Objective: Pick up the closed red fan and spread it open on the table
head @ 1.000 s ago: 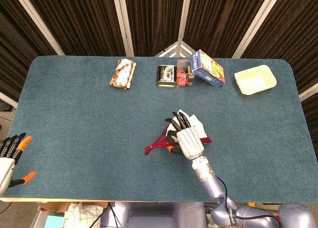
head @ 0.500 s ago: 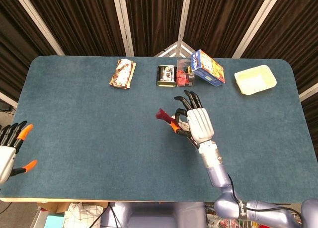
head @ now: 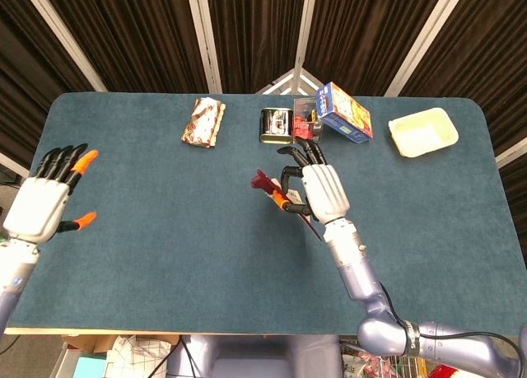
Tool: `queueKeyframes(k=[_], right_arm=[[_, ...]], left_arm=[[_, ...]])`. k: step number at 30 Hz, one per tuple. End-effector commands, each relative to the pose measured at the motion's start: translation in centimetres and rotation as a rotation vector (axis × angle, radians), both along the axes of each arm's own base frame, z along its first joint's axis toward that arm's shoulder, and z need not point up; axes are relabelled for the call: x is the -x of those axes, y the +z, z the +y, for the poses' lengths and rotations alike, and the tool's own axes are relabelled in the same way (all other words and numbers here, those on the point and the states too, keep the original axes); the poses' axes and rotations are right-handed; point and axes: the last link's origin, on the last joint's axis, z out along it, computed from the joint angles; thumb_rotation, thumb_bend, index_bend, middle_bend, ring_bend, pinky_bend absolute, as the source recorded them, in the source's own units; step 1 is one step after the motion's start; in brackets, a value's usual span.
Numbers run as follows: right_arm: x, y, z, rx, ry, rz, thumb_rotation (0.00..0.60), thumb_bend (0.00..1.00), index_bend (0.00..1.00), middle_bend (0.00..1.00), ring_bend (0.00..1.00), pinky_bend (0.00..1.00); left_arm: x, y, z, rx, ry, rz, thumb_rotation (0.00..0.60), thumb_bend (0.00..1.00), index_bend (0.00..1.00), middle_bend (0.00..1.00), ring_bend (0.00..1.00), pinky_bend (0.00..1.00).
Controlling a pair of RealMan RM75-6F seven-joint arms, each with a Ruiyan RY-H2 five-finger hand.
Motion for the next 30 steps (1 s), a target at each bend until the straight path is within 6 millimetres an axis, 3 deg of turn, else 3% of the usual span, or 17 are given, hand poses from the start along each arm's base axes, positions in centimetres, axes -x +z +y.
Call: queueKeyframes(k=[1, 7, 16, 30], right_arm=[[-1.0, 0.3, 0.0, -0.047, 0.025, 0.009, 0.6, 0.38, 0.73, 0.25, 0.01, 0.0], [-2.4, 0.4, 0.2, -0.103, 0.044, -0.019, 0.6, 0.38, 0.74, 0.26, 0.01, 0.0], [-4.4, 0.4, 0.7, -0.154, 0.055, -0.074, 0.6, 0.38, 0.74, 0.26, 0.01, 0.0], [-7.2, 1.1, 0.3, -0.195, 0.064, -0.148, 0.6, 0.38, 0.76, 0.27, 0.01, 0.0]], left_arm=[[-2.1, -0.5, 2.2, 0.024, -0.015, 0.013, 0.6, 0.13, 0.02, 0.0, 0.0, 0.0], [-3.9, -1.6, 3.9, 0.057, -0.031, 0.04, 0.6, 0.19, 0.06, 0.0, 0.0, 0.0], [-6.5, -5.0, 5.8, 0.15, -0.022, 0.017, 0.6, 0.27, 0.17, 0.02, 0.0, 0.0], [-9.8, -10.0, 7.4, 0.271, -0.03, -0.023, 0.6, 0.27, 0.21, 0.05, 0.0, 0.0]])
